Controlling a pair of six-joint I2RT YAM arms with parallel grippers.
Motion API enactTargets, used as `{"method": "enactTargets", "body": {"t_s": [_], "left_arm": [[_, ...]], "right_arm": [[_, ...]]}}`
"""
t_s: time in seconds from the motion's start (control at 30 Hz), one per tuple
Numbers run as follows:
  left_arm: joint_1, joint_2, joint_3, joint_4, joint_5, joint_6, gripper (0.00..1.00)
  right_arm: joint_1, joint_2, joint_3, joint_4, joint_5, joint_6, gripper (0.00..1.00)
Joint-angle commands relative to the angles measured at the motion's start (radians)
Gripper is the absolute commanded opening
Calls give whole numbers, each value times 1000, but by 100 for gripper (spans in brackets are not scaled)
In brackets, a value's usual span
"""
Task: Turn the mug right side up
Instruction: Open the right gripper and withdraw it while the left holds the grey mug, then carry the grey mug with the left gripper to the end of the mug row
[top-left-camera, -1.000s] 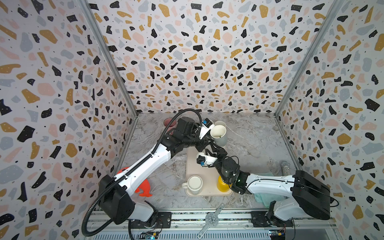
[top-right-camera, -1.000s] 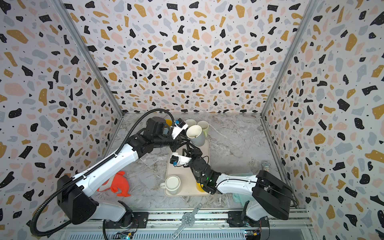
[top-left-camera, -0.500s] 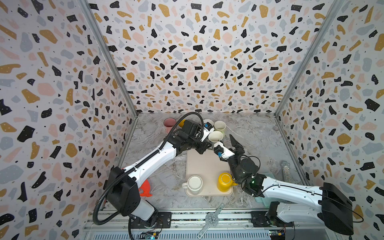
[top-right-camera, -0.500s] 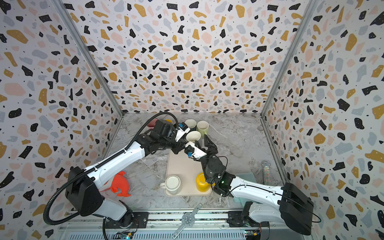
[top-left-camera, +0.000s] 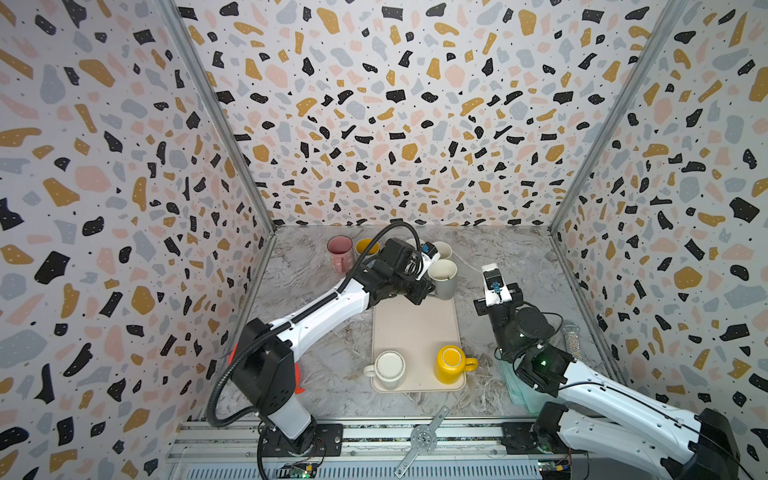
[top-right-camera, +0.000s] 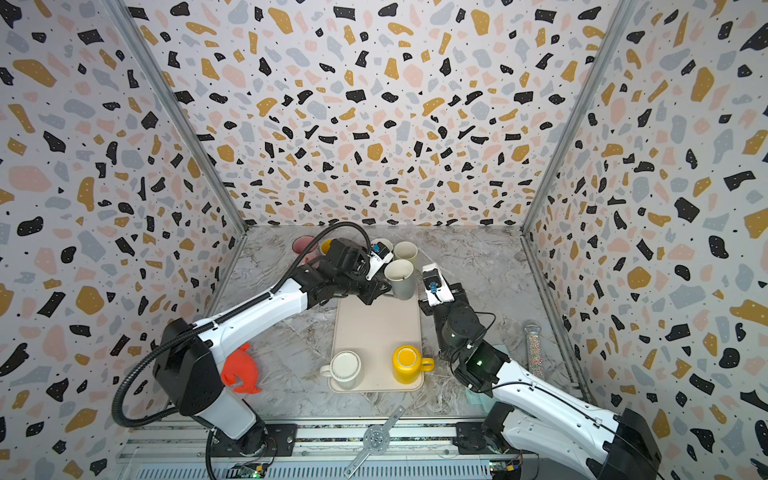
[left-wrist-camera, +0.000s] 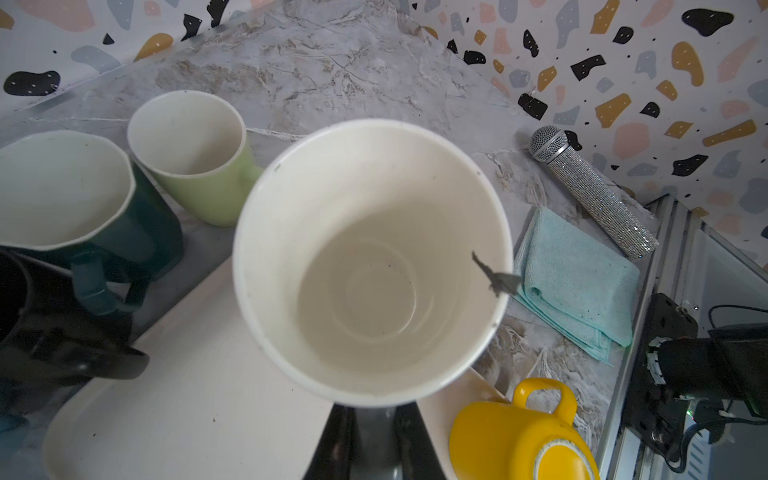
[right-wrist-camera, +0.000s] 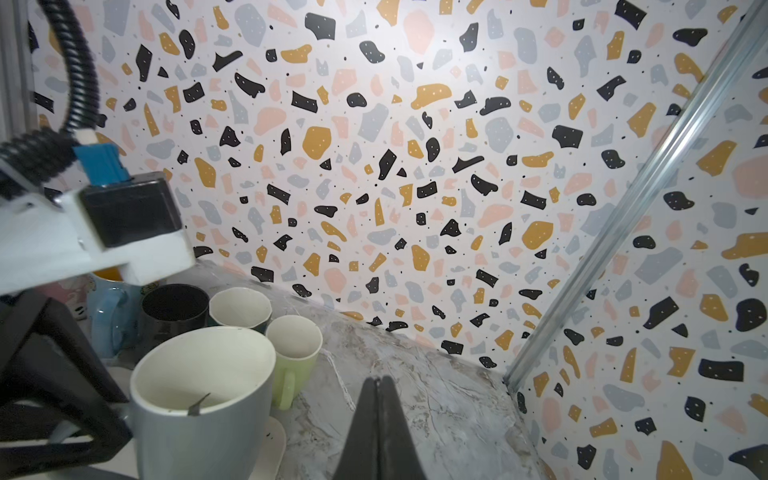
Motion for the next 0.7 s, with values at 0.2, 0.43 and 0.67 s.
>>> {"method": "enactTargets", "body": {"t_s": [0.2,0.43,0.67], "left_arm": [[-59,150,196,95,-112,-90,0],[-84,267,269,140,-197,-151,0],[-107,389,391,163,-232,-174,0]], "right_arm": [[-28,7,81,-207,-4,203,0],[-123,-78,127,-327,-124,299,0],[-180,-87,169,-416,-199,357,0]]}}
